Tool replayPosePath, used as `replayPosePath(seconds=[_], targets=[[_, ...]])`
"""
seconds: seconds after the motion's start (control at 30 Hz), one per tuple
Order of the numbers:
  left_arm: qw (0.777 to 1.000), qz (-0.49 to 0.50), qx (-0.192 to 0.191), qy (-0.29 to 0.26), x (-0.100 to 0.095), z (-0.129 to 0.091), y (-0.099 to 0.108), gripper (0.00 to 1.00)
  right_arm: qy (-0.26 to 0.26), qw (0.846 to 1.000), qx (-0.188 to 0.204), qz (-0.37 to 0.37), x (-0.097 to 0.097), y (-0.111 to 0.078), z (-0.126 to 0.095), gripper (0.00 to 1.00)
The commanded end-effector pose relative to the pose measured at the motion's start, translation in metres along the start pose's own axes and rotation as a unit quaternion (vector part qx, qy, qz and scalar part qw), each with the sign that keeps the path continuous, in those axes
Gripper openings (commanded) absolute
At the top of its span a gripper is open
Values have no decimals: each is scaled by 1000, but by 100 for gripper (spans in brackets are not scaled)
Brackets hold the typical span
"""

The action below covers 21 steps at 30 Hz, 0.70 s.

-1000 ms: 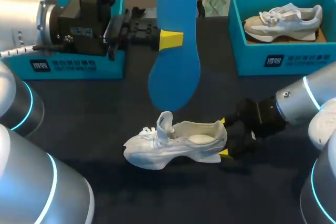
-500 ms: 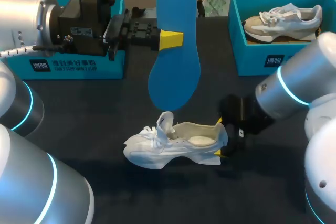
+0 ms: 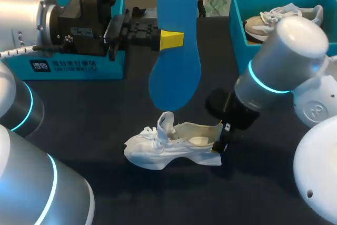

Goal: Take the shoe out of the shoebox, open the shoe tongue, remove and reinsert the insole, then place the shoe into the shoebox

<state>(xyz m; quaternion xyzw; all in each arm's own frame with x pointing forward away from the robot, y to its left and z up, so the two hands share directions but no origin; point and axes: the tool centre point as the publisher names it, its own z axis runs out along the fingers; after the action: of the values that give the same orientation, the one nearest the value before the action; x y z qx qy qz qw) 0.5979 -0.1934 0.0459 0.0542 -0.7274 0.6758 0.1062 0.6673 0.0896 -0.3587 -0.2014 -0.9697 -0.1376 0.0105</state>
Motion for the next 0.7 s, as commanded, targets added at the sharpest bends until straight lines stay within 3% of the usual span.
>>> replayPosePath(seconds=[0.03, 0.5, 0.7], targets=[[1000, 0, 1, 0, -1, 2, 1, 0, -25, 978, 208, 12, 9, 4, -4, 100], [1000, 0, 1, 0, -1, 2, 1, 0, -53, 976, 210, 11, 17, 11, -14, 100], [1000, 0, 1, 0, -1, 2, 1, 0, -68, 976, 206, 1, 12, 10, -18, 100]])
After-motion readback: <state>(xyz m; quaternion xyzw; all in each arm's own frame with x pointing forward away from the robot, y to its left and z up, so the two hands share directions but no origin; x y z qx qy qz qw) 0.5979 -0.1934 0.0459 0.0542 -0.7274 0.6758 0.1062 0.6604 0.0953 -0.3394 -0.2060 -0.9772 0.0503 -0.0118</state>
